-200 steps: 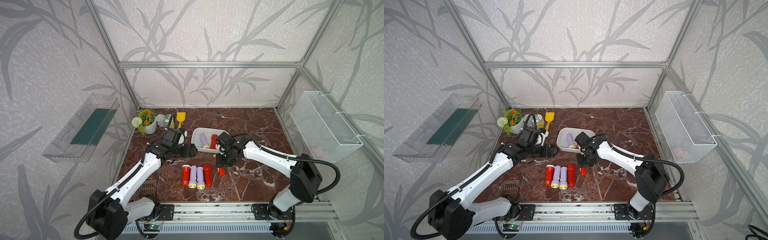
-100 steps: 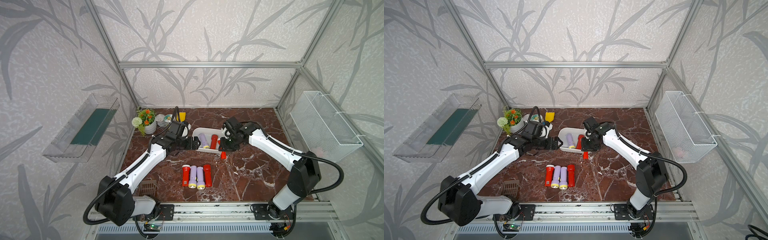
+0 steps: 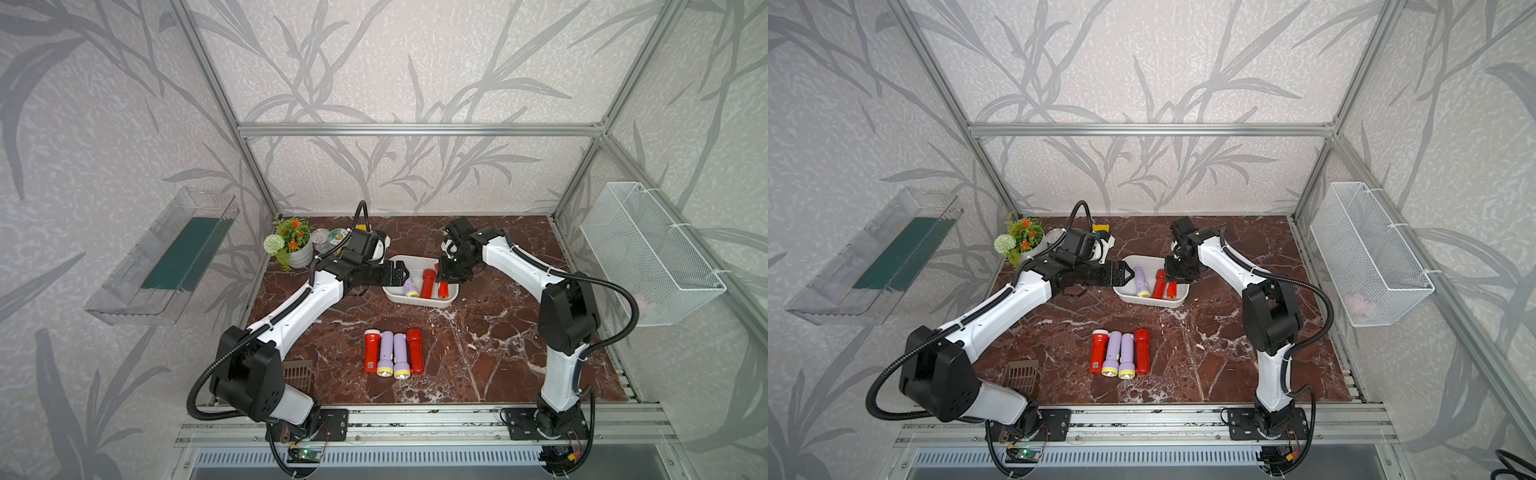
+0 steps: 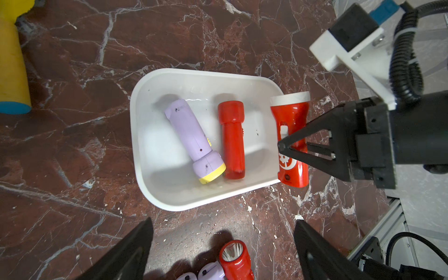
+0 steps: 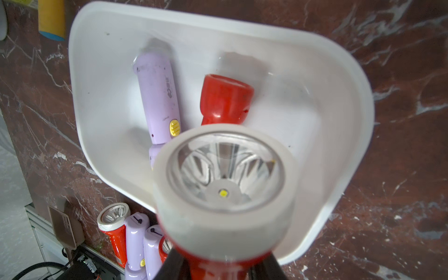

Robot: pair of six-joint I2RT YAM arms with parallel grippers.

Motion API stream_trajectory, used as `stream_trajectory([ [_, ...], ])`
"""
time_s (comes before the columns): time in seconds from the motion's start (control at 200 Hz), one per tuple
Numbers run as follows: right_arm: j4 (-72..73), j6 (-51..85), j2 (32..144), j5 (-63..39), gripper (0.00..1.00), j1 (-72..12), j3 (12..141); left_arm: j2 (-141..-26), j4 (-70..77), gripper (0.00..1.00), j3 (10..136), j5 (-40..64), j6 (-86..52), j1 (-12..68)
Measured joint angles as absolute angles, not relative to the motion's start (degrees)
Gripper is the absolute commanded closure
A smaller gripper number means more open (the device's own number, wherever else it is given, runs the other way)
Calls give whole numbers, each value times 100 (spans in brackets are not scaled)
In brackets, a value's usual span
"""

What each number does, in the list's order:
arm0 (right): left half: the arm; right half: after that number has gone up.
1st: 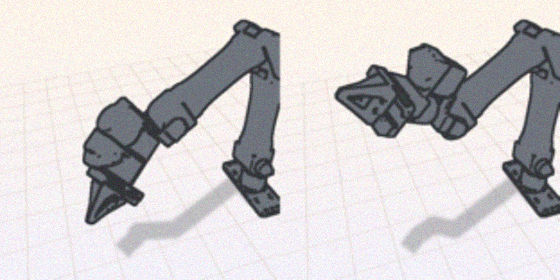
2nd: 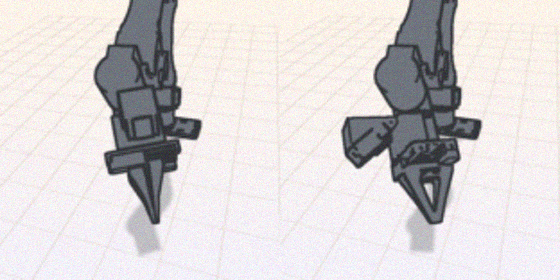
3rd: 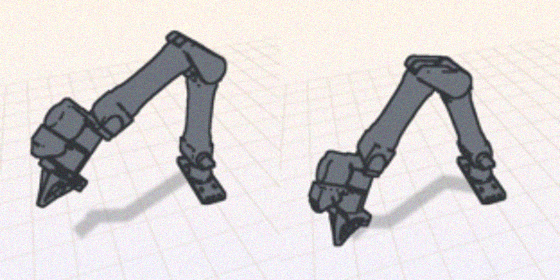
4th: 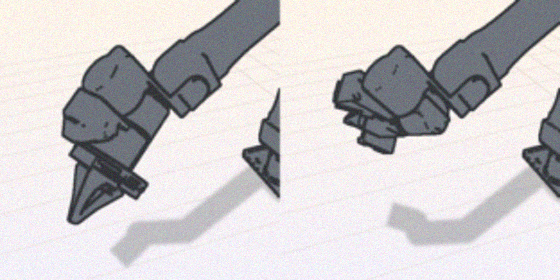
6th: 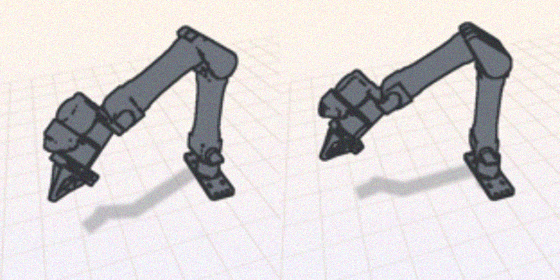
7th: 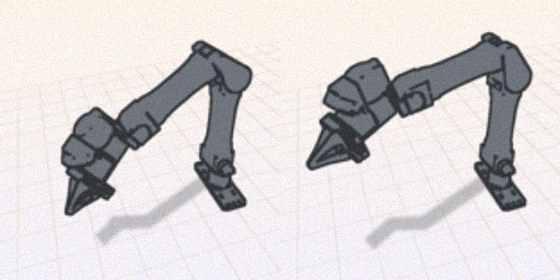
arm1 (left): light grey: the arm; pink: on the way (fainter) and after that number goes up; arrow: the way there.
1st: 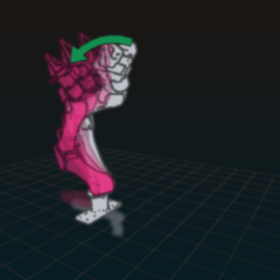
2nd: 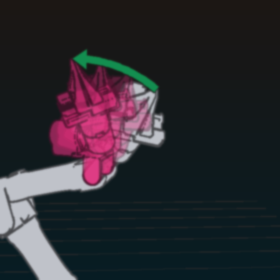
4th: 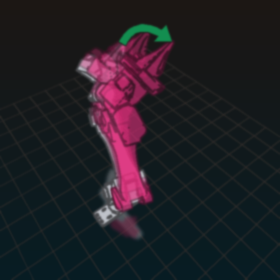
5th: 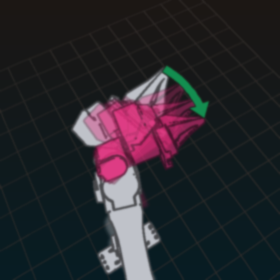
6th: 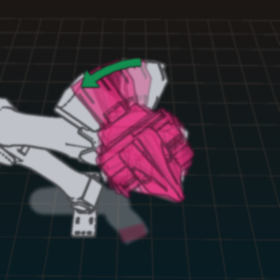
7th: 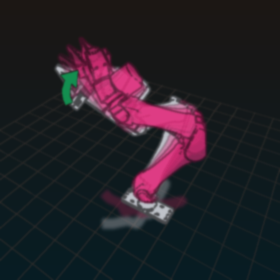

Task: Put the flashlights into the storage boxes
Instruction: Place the flashlight at the storage box.

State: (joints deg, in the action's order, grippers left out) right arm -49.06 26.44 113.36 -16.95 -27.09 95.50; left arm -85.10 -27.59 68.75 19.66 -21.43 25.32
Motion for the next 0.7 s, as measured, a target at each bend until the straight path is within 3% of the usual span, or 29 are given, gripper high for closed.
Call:
stream_trajectory([
  [0.7, -4788, 2558, 12084, -1782, 68, -2451, 9668, -8715, -2871, 7, 7078, 1966, -2040, 2495],
])
